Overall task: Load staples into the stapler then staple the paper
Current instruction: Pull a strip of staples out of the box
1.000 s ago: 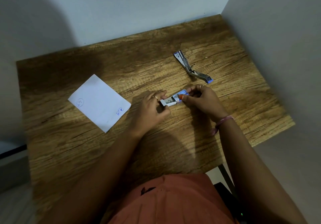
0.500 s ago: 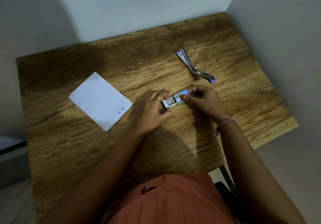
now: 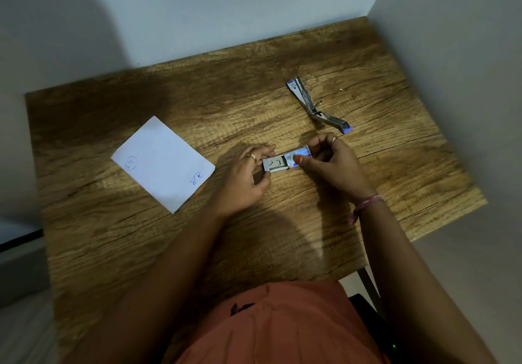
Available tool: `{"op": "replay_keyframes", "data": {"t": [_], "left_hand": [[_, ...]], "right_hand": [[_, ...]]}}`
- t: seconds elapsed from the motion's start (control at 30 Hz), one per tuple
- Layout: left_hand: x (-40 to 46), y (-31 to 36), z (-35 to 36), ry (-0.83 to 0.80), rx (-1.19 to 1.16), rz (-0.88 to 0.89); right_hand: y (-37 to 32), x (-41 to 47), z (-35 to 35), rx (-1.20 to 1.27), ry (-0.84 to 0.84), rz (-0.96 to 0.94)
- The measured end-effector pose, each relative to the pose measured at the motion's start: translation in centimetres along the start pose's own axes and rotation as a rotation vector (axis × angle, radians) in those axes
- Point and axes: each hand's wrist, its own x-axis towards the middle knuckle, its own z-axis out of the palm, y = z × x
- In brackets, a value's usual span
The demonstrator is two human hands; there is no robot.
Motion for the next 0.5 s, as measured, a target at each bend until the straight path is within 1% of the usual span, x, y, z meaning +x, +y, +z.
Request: {"op": "replay_keyframes", "data": {"t": [0.03, 0.13, 0.2, 0.37, 0.5], "left_hand": [[0.0, -0.1, 0.0, 0.004, 0.001, 0.001], [0.2, -0.1, 0.3, 0.013, 0.01, 0.001], [0.2, -0.1, 0.4, 0.02, -0.008, -0.014], [0.2, 0.0, 0.5, 0.023, 0.01, -0.014], [0.2, 0.0, 0.6, 0.046, -0.002, 0.0]], "right_hand": [[0.0, -0.1, 0.1, -0.022, 0.013, -0.033], [-0.2, -0.5, 0.5, -0.199, 0.073, -0.199], [-0.6, -0.7, 0.9, -0.278, 0.086, -0.269], [-1.7, -1.0, 2.1, -0.639, 0.044, -0.354], [-2.4, -1.0, 2.7, -0.772, 0.027, -0.358]]}}
